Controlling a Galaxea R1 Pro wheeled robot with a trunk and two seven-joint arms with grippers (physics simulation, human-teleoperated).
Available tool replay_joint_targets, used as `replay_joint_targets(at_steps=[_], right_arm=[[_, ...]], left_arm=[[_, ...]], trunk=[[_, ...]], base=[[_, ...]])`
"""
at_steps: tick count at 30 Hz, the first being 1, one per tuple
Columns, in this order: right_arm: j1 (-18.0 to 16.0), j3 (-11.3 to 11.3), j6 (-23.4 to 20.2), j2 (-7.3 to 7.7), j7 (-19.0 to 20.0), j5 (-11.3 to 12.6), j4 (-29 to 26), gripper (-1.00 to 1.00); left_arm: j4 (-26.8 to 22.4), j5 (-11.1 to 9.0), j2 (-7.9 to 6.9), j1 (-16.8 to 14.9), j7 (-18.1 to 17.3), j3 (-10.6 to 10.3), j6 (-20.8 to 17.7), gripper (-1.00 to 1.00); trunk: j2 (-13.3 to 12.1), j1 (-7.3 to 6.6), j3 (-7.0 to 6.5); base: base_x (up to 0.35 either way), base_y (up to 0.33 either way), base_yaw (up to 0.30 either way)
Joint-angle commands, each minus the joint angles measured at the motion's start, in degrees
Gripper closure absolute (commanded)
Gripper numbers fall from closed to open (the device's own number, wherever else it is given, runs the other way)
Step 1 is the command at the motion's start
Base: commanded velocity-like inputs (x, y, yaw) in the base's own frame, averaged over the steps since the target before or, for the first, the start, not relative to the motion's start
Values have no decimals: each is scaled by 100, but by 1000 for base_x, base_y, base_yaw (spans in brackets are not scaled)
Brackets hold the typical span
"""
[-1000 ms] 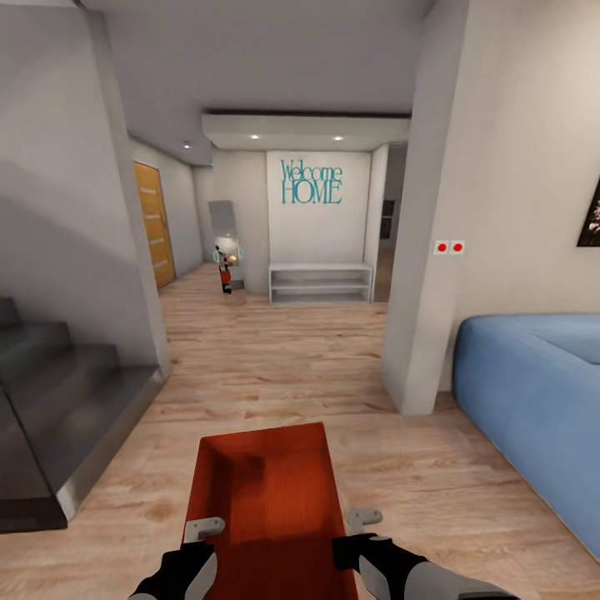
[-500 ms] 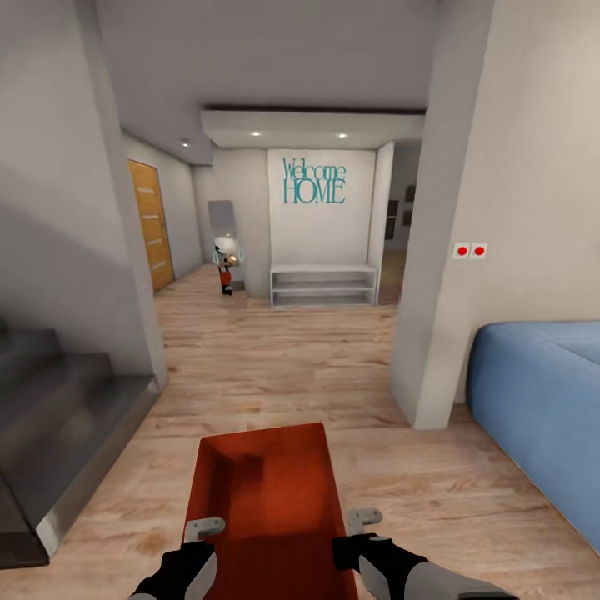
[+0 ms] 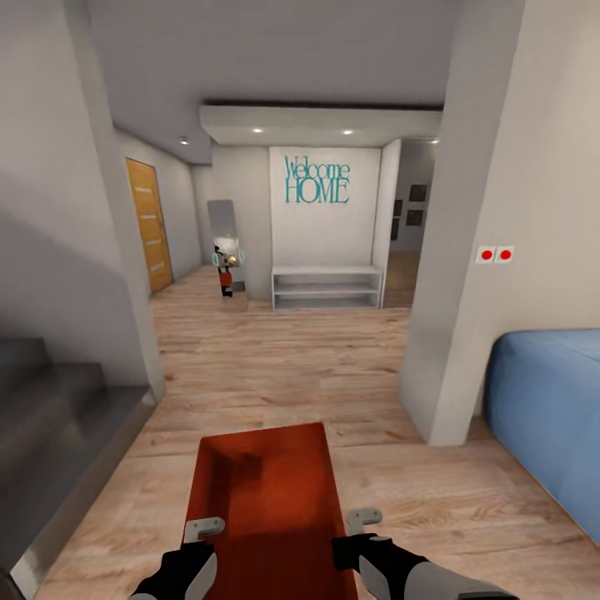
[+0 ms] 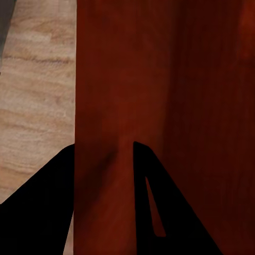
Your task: Move the two storage containers from the living room to the garage. In the garage, place one container on the floor and stack the other container on top of it (either order is fine).
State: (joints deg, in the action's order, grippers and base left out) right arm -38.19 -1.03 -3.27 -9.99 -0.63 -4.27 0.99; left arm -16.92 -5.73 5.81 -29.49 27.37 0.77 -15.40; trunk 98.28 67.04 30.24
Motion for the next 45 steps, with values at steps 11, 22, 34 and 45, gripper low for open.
replay_joint_targets(at_steps=[11,22,34,45], right_arm=[[-13,-170,-14,5,28,-57,-222,100],[-13,-170,-7,5,28,-53,-230,100],[-13,-170,-7,-1,28,-50,-225,100],[-13,-170,-7,2,28,-54,-223,100]], left_arm=[[1,-235,-10,5,-21,-182,11,100],[1,-235,-10,5,-21,-182,11,100],[4,-235,-10,5,-21,-182,11,100],[5,-235,-10,5,-21,-182,11,100]], trunk=[[4,3,7],[4,3,7],[4,3,7],[4,3,7]], base=[[341,102,0],[341,102,0],[341,101,0],[341,100,0]])
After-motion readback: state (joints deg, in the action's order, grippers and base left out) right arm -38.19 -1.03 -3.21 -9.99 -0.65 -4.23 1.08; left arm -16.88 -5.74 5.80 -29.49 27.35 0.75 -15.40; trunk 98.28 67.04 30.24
